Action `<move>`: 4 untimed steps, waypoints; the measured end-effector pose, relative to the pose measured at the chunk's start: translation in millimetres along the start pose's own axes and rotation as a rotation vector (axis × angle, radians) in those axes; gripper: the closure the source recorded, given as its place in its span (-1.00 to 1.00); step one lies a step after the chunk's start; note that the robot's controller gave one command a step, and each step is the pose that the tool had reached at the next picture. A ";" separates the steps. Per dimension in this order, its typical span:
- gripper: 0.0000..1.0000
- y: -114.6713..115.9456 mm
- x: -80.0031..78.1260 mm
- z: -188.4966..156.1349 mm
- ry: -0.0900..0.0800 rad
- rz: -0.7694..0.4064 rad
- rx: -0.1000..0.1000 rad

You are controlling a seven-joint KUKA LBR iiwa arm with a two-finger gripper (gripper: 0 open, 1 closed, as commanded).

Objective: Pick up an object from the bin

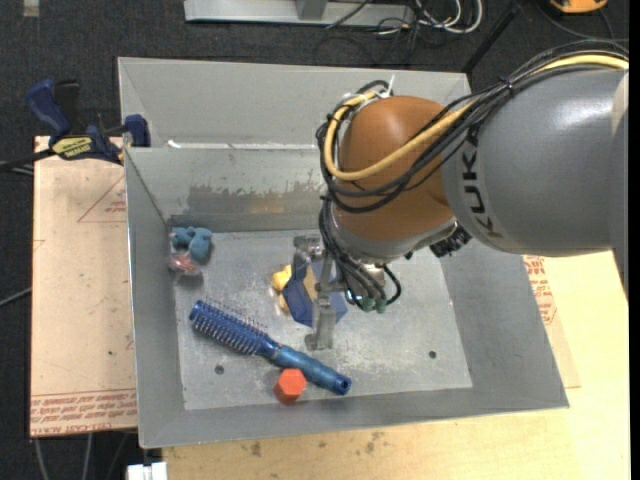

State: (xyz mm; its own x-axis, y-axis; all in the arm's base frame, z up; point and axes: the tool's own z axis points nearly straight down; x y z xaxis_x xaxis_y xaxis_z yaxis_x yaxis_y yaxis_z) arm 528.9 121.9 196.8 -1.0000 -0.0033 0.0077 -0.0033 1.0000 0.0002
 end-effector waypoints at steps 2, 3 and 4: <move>-1.00 69.9 -4.5 96.4 -0.010 0.305 -0.004; -1.00 95.7 3.1 92.3 -0.008 0.421 -0.003; -1.00 89.6 2.6 128.2 -0.005 0.588 -0.002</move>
Offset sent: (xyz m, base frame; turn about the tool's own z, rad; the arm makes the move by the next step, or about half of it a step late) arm 0.0119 0.0442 -0.1268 0.1586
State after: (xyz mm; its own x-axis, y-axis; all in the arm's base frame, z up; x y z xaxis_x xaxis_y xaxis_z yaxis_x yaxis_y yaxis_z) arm 525.0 211.4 68.7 -0.8336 0.5523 0.0019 0.5523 0.8336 -0.0007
